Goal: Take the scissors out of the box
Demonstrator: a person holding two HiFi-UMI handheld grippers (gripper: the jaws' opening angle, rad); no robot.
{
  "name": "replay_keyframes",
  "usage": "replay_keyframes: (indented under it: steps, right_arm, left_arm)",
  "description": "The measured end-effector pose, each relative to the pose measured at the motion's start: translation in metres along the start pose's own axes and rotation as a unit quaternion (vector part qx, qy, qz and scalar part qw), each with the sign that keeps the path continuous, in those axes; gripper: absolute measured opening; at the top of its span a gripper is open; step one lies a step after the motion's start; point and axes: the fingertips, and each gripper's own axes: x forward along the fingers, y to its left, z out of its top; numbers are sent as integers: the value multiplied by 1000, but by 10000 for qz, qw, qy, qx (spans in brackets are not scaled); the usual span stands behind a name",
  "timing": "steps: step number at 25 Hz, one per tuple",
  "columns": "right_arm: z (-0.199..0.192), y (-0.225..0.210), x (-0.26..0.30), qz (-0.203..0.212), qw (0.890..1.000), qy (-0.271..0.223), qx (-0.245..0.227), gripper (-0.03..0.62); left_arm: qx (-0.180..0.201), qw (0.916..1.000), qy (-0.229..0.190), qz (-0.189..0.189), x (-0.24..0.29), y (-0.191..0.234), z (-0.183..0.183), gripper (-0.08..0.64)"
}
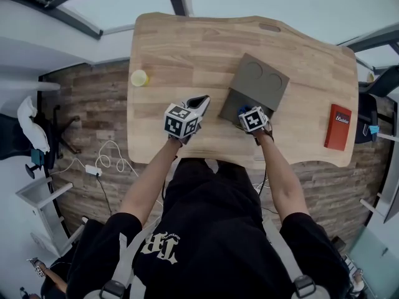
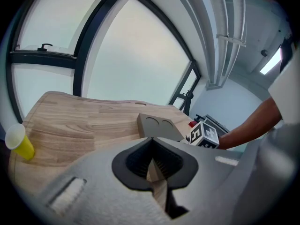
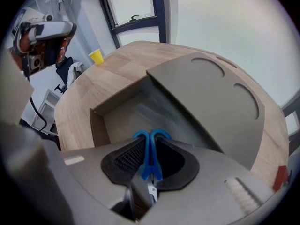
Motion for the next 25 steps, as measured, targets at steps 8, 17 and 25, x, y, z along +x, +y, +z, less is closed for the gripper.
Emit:
replay_keyframes:
  steps: [8, 17, 25]
  right_arm:
    - [13, 7, 6, 24, 9995, -182, -250, 78]
    - [20, 12, -13, 7, 9993, -357, -95, 80]
    - [51, 9, -48, 3, 9907, -1331, 267, 80]
  left_arm:
    - [-115, 9999, -73, 104, -14, 10, -3, 0]
    - [-142, 9995, -139, 229, -25, 19, -1, 0]
    - [-58, 9995, -232, 197, -25, 7, 10, 0]
